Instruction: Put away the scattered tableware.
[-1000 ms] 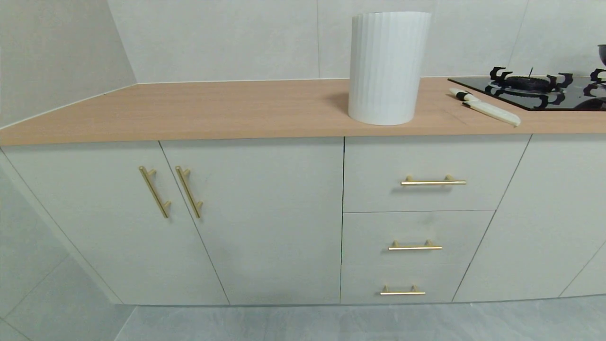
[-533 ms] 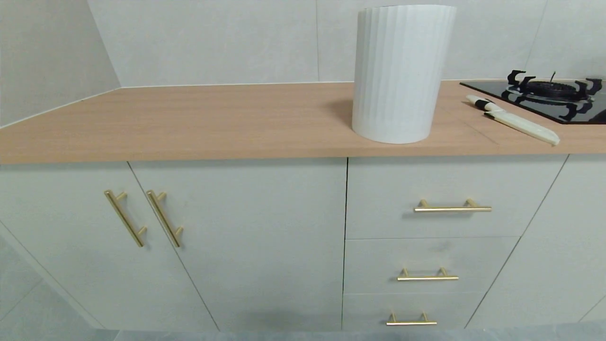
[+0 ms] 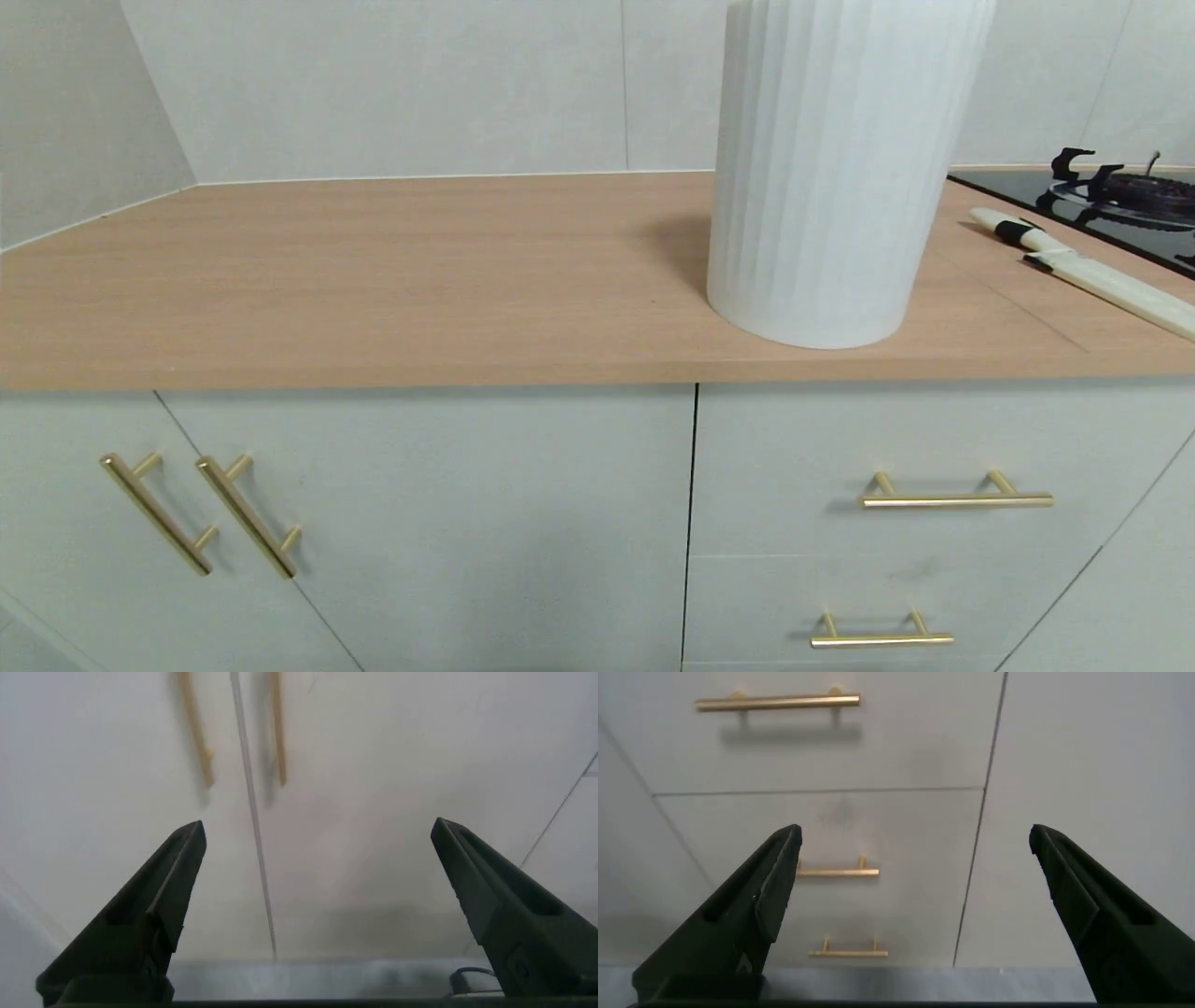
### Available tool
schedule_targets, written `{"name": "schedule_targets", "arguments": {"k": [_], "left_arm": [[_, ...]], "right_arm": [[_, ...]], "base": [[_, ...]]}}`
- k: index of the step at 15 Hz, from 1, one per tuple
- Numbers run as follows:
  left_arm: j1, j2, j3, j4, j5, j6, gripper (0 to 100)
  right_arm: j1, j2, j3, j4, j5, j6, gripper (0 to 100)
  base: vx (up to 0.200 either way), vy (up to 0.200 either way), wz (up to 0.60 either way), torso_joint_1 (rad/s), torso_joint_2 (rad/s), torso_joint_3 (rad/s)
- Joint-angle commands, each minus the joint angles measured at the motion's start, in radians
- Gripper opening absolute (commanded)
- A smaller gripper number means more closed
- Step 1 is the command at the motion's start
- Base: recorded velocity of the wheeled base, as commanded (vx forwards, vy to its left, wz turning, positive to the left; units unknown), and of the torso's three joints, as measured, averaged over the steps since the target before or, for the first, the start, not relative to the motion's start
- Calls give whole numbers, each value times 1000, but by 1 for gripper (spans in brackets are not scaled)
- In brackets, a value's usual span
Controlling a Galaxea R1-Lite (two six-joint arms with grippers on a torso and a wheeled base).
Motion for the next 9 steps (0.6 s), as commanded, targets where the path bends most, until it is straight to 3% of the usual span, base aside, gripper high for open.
{"name": "schedule_targets", "arguments": {"k": [1, 7, 9], "left_arm": [[0, 0, 0, 1, 0, 0, 100], [0, 0, 0, 1, 0, 0, 100], [0, 0, 0, 1, 0, 0, 100]], "right_arm": [[0, 2, 0, 0, 1, 0, 100], [0, 2, 0, 0, 1, 0, 100], [0, 2, 0, 0, 1, 0, 100]], "base": [[0, 0, 0, 0, 0, 0], [0, 0, 0, 0, 0, 0], [0, -200, 0, 2, 0, 5]]}}
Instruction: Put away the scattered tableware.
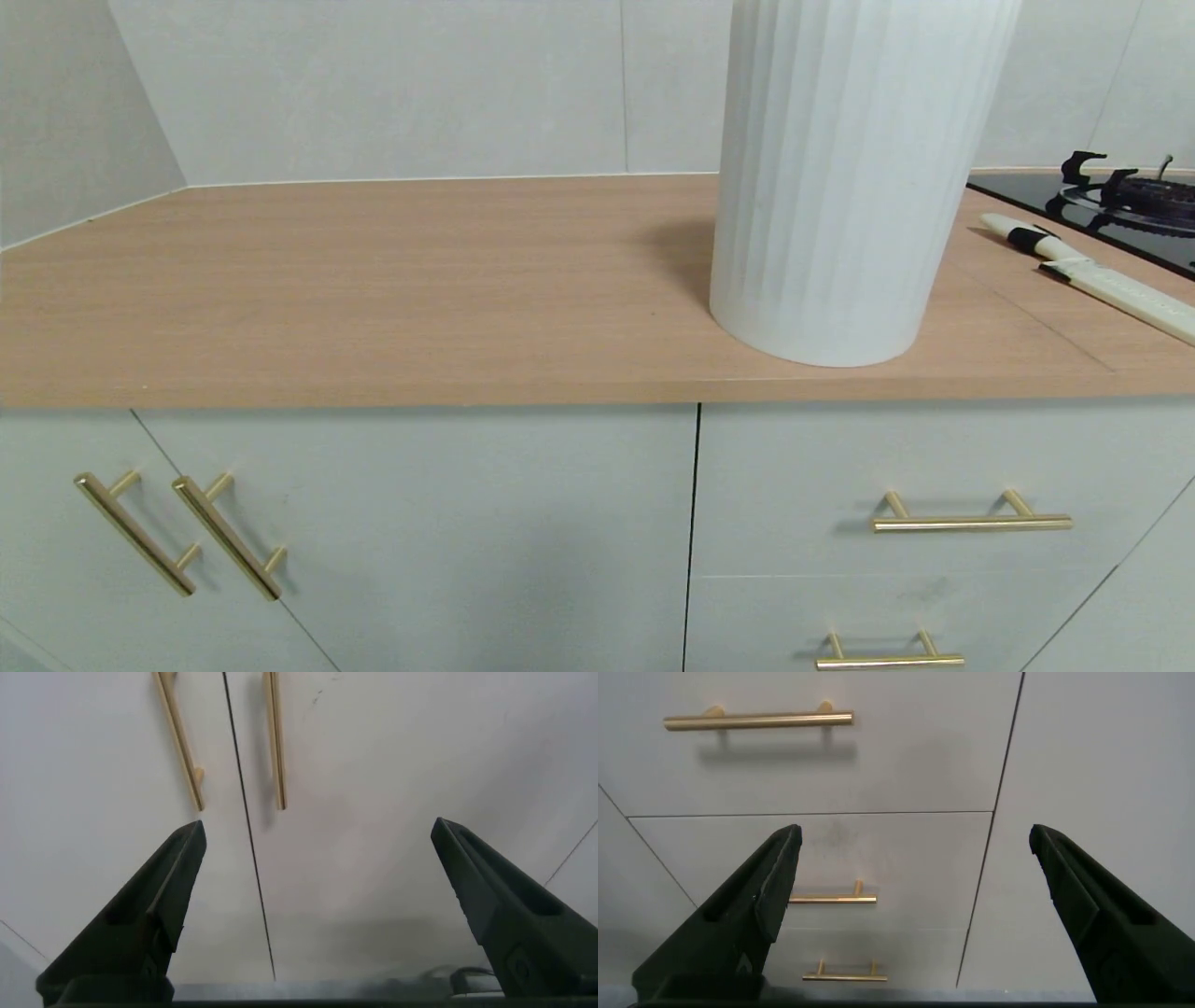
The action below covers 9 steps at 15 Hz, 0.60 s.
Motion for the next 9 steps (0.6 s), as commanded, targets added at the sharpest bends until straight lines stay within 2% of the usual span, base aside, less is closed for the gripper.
{"name": "schedule_targets", "arguments": {"k": [1, 7, 9], "left_arm": [[0, 0, 0, 0, 0, 0, 100], [0, 0, 0, 0, 0, 0, 100], [0, 0, 0, 0, 0, 0, 100]], "right_arm": [[0, 2, 0, 0, 0, 0, 100], [0, 2, 0, 0, 0, 0, 100], [0, 2, 0, 0, 0, 0, 100]], "base": [[0, -200, 0, -2, 7, 2], [0, -200, 0, 3, 3, 0], [0, 0, 0, 0, 0, 0]]}}
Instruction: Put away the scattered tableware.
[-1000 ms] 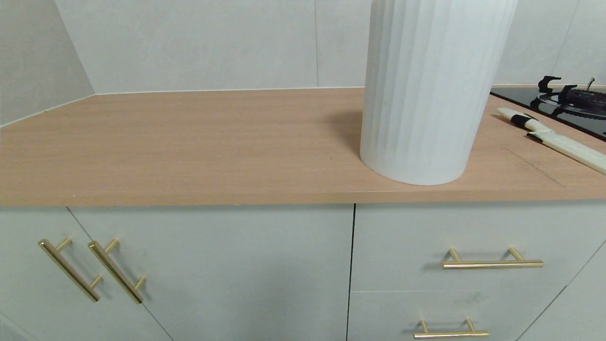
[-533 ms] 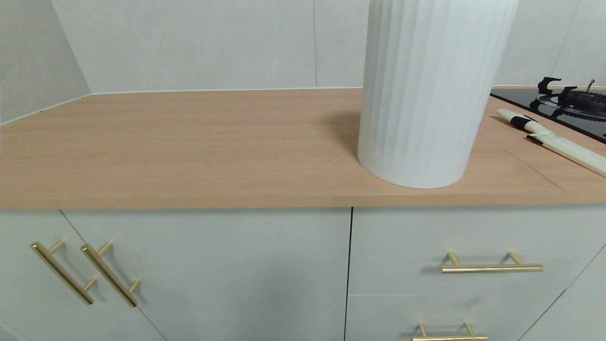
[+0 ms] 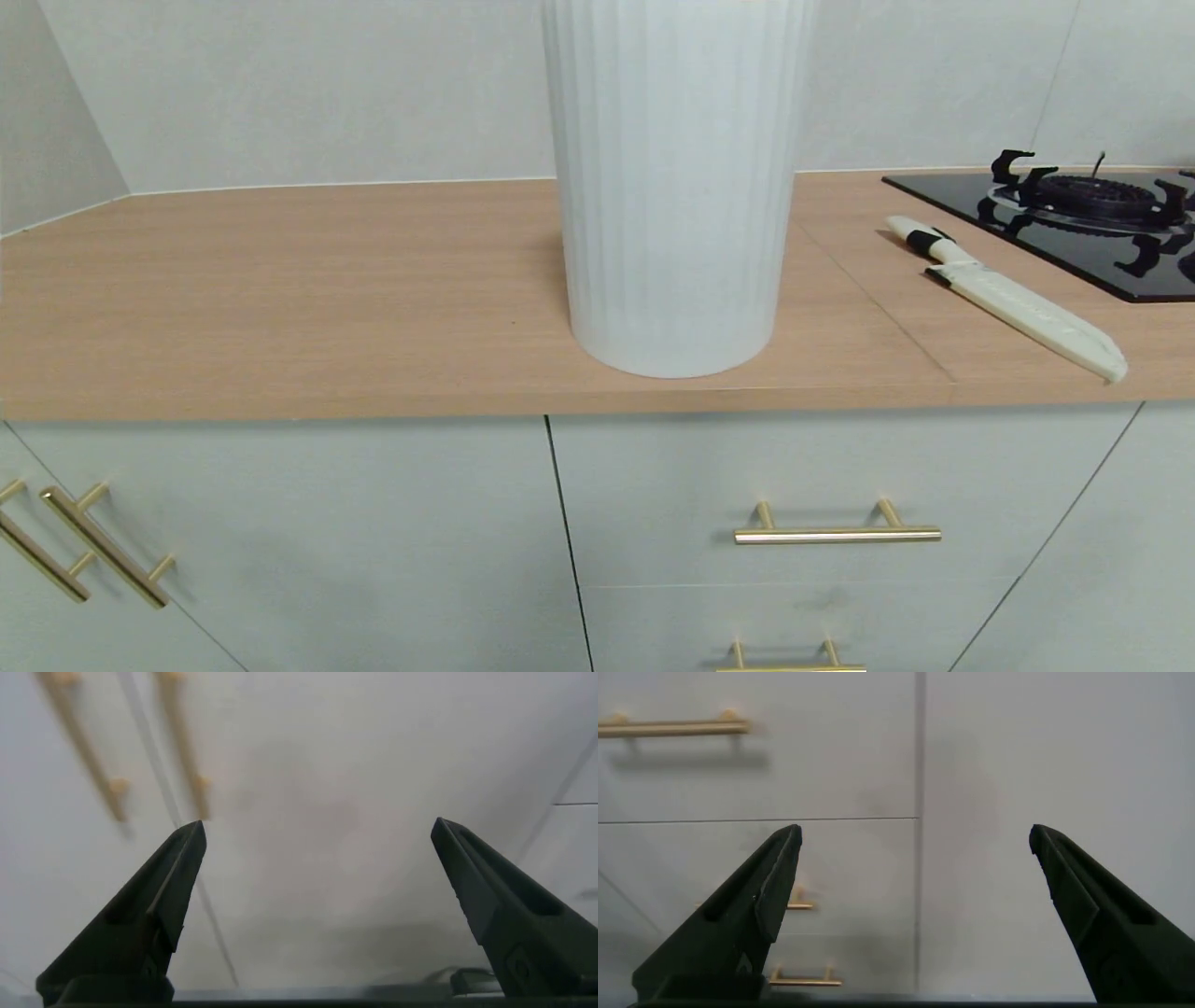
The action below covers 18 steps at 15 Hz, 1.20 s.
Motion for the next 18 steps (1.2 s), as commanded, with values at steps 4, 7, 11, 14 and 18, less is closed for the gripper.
{"name": "schedule_targets", "arguments": {"k": [4, 7, 11, 14, 18], "left_arm": [[-1, 0, 0, 0, 0, 0, 100], [-1, 0, 0, 0, 0, 0, 100], [-1, 0, 0, 0, 0, 0, 100], [-1, 0, 0, 0, 0, 0, 100], [-1, 0, 0, 0, 0, 0, 100]], "right_arm": [[0, 2, 0, 0, 1, 0, 100], [0, 2, 0, 0, 1, 0, 100], [0, 2, 0, 0, 1, 0, 100], [0, 2, 0, 0, 1, -2, 100], [0, 2, 0, 0, 1, -2, 100]], "base": [[0, 0, 0, 0, 0, 0], [0, 0, 0, 0, 0, 0], [0, 0, 0, 0, 0, 0], [0, 0, 0, 0, 0, 0], [0, 0, 0, 13, -90, -71]]}}
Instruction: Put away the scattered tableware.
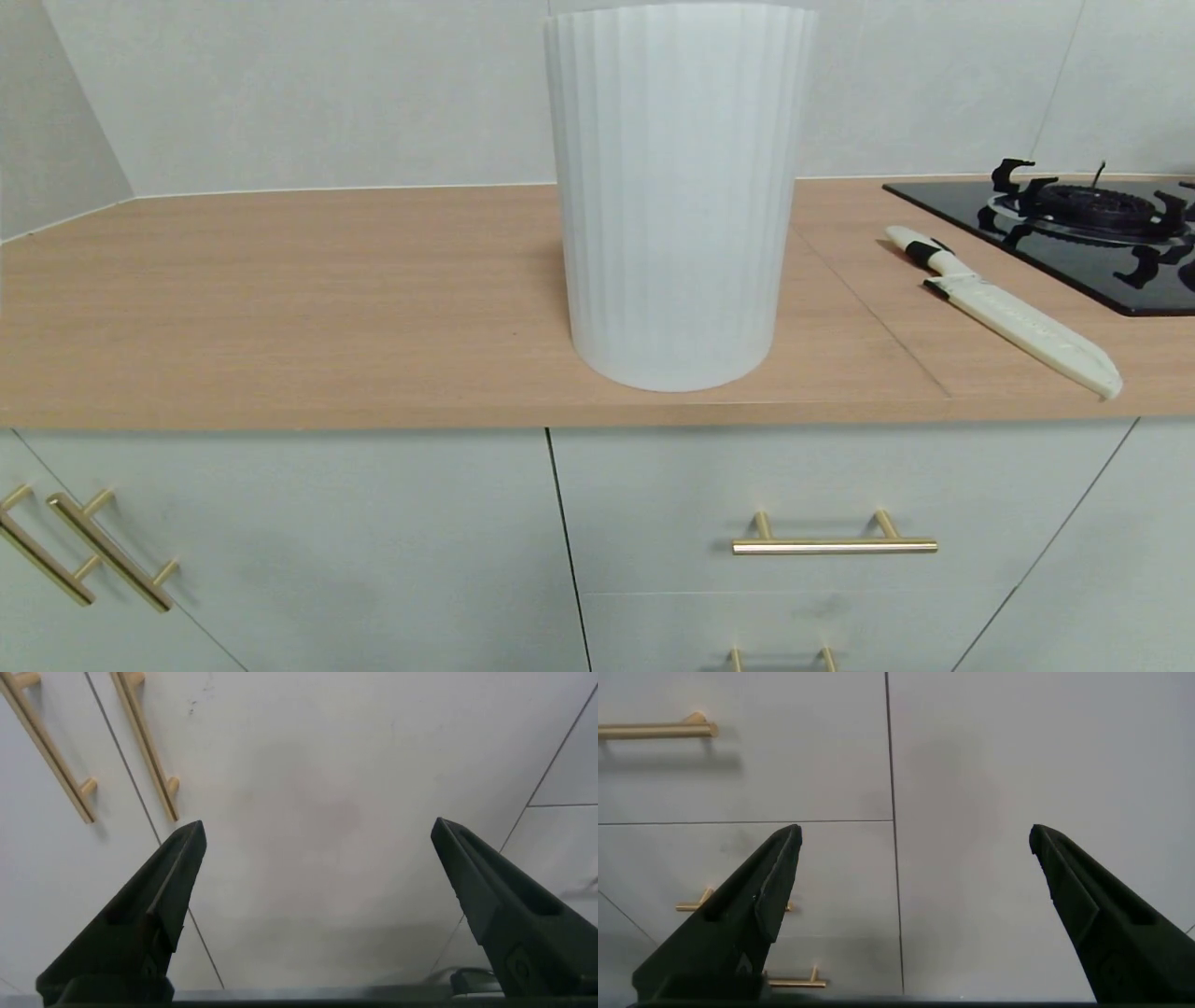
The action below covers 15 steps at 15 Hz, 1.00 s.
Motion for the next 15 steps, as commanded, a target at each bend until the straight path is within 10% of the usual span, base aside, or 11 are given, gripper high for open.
{"name": "schedule_targets", "arguments": {"k": [1, 15], "left_arm": [[0, 0, 0, 0, 0, 0, 100], [0, 0, 0, 0, 0, 0, 100]], "right_arm": [[0, 1, 0, 0, 1, -1, 100], [0, 1, 0, 0, 1, -1, 100]], "base": [[0, 0, 0, 85, -339, -261], [0, 0, 0, 164, -453, -294]]}}
